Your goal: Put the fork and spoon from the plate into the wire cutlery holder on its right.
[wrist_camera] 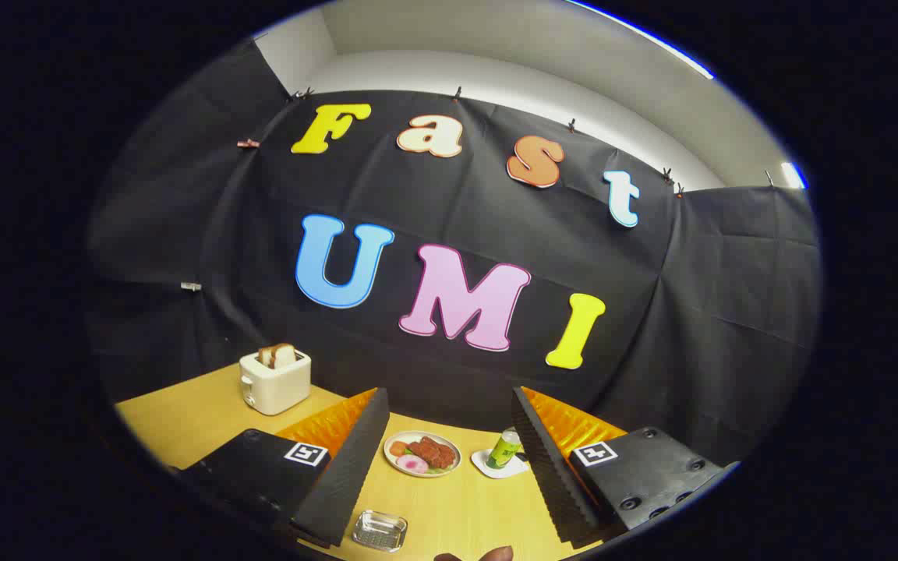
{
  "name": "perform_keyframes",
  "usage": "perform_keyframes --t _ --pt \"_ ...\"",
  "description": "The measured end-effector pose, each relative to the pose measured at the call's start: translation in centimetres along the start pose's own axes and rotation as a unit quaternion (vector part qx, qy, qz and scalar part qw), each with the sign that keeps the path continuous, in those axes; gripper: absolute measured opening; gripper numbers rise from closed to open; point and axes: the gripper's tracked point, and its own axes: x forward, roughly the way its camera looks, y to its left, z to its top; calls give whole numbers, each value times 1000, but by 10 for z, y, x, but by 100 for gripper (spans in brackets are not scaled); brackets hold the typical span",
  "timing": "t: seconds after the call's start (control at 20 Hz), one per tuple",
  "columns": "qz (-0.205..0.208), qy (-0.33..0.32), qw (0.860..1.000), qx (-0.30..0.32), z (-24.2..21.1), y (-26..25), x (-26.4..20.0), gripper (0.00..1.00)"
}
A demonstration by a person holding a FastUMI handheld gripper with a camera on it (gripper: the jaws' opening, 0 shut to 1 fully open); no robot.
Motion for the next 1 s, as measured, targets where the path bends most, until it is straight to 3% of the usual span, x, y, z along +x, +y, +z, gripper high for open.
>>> perform_keyframes --t 1.0 --pt "-4 34 999 20 -16 2 3 98"
